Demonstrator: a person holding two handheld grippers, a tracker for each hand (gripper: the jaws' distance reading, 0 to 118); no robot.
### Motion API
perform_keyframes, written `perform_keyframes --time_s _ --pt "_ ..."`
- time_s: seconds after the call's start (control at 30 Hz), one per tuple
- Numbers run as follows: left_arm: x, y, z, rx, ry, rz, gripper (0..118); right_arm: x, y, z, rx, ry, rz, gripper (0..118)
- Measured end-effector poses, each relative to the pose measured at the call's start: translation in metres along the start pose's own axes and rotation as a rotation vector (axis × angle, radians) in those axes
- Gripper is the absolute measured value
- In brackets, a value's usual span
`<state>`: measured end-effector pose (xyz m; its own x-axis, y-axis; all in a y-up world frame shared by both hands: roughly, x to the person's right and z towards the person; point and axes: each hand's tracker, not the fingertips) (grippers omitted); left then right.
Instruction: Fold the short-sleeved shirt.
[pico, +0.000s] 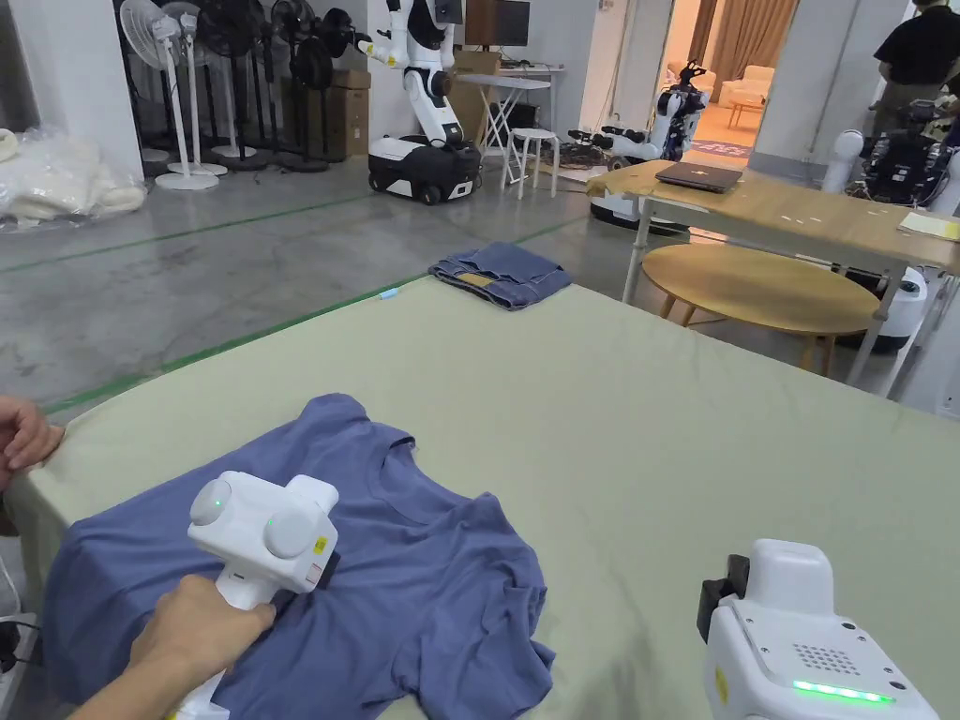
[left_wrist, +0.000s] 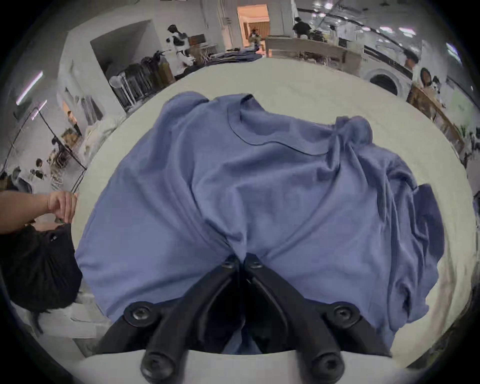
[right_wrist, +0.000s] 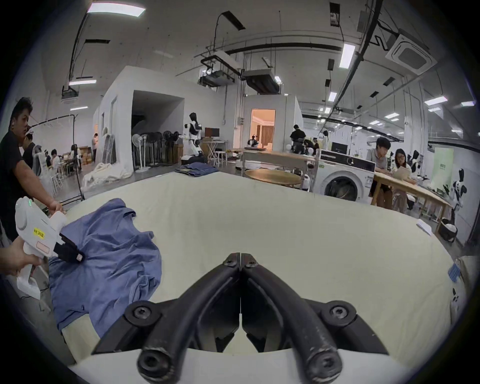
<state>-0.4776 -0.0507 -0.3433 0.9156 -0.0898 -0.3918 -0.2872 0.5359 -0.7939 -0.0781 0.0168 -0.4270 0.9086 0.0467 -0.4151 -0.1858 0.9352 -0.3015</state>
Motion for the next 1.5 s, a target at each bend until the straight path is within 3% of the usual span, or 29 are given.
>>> perform_keyframes --time_s 0.1,0.27,0.57,0.77,1.13,1.5 --pt "-0.016 0.005 0.002 0.069 -0.047 0.106 0 -0.002 -0.001 0.001 0.001 0.007 -0.007 0" --pt "-0.025 0.015 0.041 0.207 -0.082 0.139 0 -0.004 0.0 0.004 0.005 0.018 -0.004 0" --pt "-0.012 0.071 0.149 0.502 -0.153 0.165 0 0.018 0.008 0.016 0.034 -0.012 -0.006 0" --pt "0.026 0.115 0.209 0.635 -0.209 0.073 0 0.049 0.017 0.032 0.064 -0.069 -0.027 0" --pt "0.205 0.156 0.268 0.737 -0.529 -0.16 0 0.129 0.026 0.084 0.123 -0.225 -0.069 0" --pt "0.444 0.114 0.279 0.615 -0.881 -0.427 0 0.232 0.003 0.155 0.137 -0.454 -0.111 0"
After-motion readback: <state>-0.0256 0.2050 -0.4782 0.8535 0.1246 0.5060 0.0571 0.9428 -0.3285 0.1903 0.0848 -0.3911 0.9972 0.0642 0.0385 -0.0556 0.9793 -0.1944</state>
